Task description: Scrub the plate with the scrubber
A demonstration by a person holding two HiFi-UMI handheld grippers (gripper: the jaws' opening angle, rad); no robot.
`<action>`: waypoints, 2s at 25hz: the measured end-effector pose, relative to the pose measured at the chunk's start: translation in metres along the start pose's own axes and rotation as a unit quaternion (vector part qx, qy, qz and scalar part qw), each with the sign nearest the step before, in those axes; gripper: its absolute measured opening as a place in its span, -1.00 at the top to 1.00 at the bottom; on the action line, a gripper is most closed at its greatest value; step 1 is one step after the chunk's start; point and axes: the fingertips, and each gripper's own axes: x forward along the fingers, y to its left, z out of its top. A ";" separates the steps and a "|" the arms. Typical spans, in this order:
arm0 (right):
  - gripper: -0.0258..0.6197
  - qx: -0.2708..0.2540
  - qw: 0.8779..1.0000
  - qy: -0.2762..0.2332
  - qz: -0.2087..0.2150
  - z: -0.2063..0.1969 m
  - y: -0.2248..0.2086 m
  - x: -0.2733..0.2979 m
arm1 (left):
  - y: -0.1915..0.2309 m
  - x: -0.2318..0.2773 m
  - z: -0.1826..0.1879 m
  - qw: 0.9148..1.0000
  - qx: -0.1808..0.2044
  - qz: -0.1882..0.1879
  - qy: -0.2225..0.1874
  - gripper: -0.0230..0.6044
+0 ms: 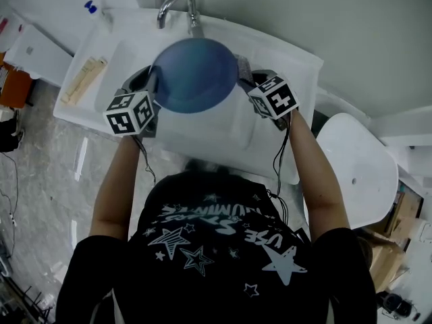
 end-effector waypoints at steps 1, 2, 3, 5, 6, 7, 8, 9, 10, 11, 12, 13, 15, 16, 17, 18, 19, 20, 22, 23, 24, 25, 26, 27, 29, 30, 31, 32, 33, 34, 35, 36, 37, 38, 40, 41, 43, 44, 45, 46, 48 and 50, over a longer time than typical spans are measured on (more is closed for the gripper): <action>0.66 0.013 1.000 -0.001 -0.003 -0.003 0.001 0.002 | 0.001 0.000 0.002 1.000 -0.012 0.002 -0.005 0.83; 0.66 0.027 1.000 -0.001 -0.005 -0.005 0.001 0.004 | 0.001 0.000 0.003 1.000 -0.024 0.004 -0.011 0.83; 0.66 0.043 0.999 -0.003 -0.005 -0.006 0.003 0.005 | 0.002 0.001 0.005 0.999 -0.035 0.007 -0.016 0.83; 0.65 0.082 0.997 -0.010 0.000 -0.009 0.007 0.009 | 0.002 0.001 0.009 0.998 -0.056 0.014 -0.027 0.83; 0.65 0.103 0.995 -0.015 0.006 -0.011 0.009 0.010 | 0.003 0.002 0.010 0.997 -0.068 0.018 -0.032 0.83; 0.65 0.126 0.992 -0.024 0.016 -0.011 0.012 0.012 | 0.004 0.003 0.011 0.996 -0.079 0.021 -0.037 0.83; 0.65 0.153 0.987 -0.034 0.029 -0.012 0.015 0.013 | 0.004 0.003 0.012 0.995 -0.091 0.022 -0.040 0.83; 0.65 0.184 0.981 -0.047 0.047 -0.012 0.019 0.014 | 0.004 0.003 0.013 0.993 -0.104 0.021 -0.044 0.83; 0.65 0.215 0.972 -0.061 0.068 -0.012 0.024 0.014 | 0.004 0.004 0.013 0.992 -0.118 0.018 -0.047 0.83; 0.65 0.243 0.963 -0.076 0.089 -0.011 0.030 0.014 | 0.003 0.005 0.014 0.990 -0.133 0.014 -0.052 0.84; 0.65 0.265 0.954 -0.091 0.108 -0.008 0.035 0.013 | 0.001 0.006 0.015 0.987 -0.147 0.010 -0.057 0.84; 0.65 0.282 0.946 -0.104 0.123 -0.005 0.040 0.013 | 0.000 0.007 0.016 0.985 -0.160 0.008 -0.062 0.84; 0.65 0.309 0.933 -0.121 0.139 0.000 0.048 0.013 | -0.002 0.009 0.018 0.982 -0.175 0.008 -0.071 0.84; 0.65 0.322 0.927 -0.125 0.144 0.001 0.052 0.013 | -0.002 0.009 0.018 0.981 -0.179 0.010 -0.073 0.84; 0.65 0.334 0.922 -0.128 0.150 0.003 0.055 0.013 | -0.002 0.010 0.018 0.980 -0.183 0.014 -0.073 0.84; 0.65 0.345 0.916 -0.130 0.156 0.004 0.058 0.014 | -0.002 0.011 0.017 0.979 -0.188 0.017 -0.074 0.84; 0.65 0.354 0.912 -0.130 0.163 0.004 0.062 0.015 | -0.001 0.011 0.017 0.978 -0.195 0.021 -0.074 0.84; 0.65 0.360 0.908 -0.131 0.170 0.005 0.067 0.016 | -0.001 0.012 0.016 0.976 -0.202 0.025 -0.075 0.84; 0.65 0.368 0.902 -0.132 0.184 0.008 0.078 0.019 | -0.001 0.013 0.012 0.972 -0.221 0.029 -0.076 0.84; 0.65 0.373 0.899 -0.132 0.190 0.010 0.084 0.021 | -0.001 0.014 0.010 0.970 -0.231 0.029 -0.075 0.84; 0.65 0.378 0.895 -0.133 0.196 0.012 0.089 0.023 | -0.002 0.014 0.008 0.967 -0.240 0.029 -0.074 0.84; 0.65 0.385 0.890 -0.134 0.204 0.014 0.094 0.024 | -0.004 0.015 0.007 0.965 -0.249 0.028 -0.073 0.84; 0.65 0.392 0.885 -0.135 0.211 0.017 0.099 0.026 | -0.006 0.016 0.005 0.963 -0.258 0.027 -0.073 0.84; 0.65 0.397 0.881 -0.137 0.219 0.020 0.103 0.026 | -0.009 0.017 0.004 0.960 -0.268 0.024 -0.072 0.84; 0.65 0.404 0.872 -0.143 0.236 0.026 0.110 0.028 | -0.015 0.019 0.000 0.954 -0.290 0.016 -0.070 0.84; 0.65 0.405 0.869 -0.145 0.244 0.029 0.113 0.028 | -0.018 0.020 -0.001 0.951 -0.301 0.011 -0.069 0.84; 0.65 0.405 0.867 -0.148 0.251 0.032 0.115 0.029 | -0.022 0.021 -0.003 0.948 -0.310 0.006 -0.068 0.84; 0.65 0.404 0.865 -0.150 0.258 0.035 0.118 0.029 | -0.025 0.022 -0.004 0.946 -0.318 0.001 -0.067 0.84; 0.65 0.402 0.863 -0.153 0.265 0.038 0.120 0.030 | -0.028 0.023 -0.004 0.943 -0.325 -0.006 -0.066 0.84; 0.65 0.400 0.861 -0.157 0.272 0.041 0.121 0.030 | -0.032 0.024 -0.004 0.941 -0.331 -0.013 -0.065 0.84; 0.65 0.396 0.860 -0.160 0.278 0.043 0.122 0.030 | -0.036 0.025 -0.004 0.940 -0.335 -0.022 -0.063 0.84; 0.65 0.390 0.861 -0.163 0.282 0.045 0.123 0.029 | -0.040 0.025 -0.004 0.939 -0.338 -0.030 -0.061 0.84; 0.65 0.384 0.863 -0.165 0.285 0.047 0.124 0.029 | -0.044 0.026 -0.004 0.938 -0.339 -0.038 -0.059 0.84; 0.65 0.378 0.864 -0.167 0.286 0.048 0.124 0.029 | -0.047 0.026 -0.003 0.938 -0.340 -0.045 -0.058 0.84; 0.65 0.374 0.864 -0.172 0.289 0.050 0.124 0.028 | -0.049 0.025 -0.003 0.935 -0.345 -0.052 -0.057 0.84; 0.65 0.374 0.863 -0.177 0.290 0.051 0.124 0.028 | -0.049 0.025 -0.002 0.934 -0.348 -0.054 -0.057 0.84; 0.65 0.378 0.859 -0.187 0.291 0.052 0.122 0.025 | -0.046 0.024 -0.001 0.932 -0.353 -0.054 -0.060 0.84; 0.65 0.383 0.855 -0.192 0.291 0.052 0.120 0.023 | -0.043 0.023 0.000 0.932 -0.354 -0.052 -0.062 0.84; 0.65 0.390 0.852 -0.196 0.290 0.051 0.118 0.022 | -0.039 0.022 0.001 0.932 -0.353 -0.048 -0.065 0.84; 0.65 0.396 0.848 -0.200 0.289 0.050 0.116 0.020 | -0.034 0.021 0.002 0.933 -0.350 -0.043 -0.067 0.84; 0.65 0.405 0.845 -0.206 0.284 0.046 0.110 0.016 | -0.023 0.019 0.004 0.938 -0.338 -0.031 -0.072 0.84; 0.65 0.412 0.844 -0.208 0.275 0.039 0.102 0.012 | -0.012 0.017 0.002 0.943 -0.326 -0.019 -0.069 0.84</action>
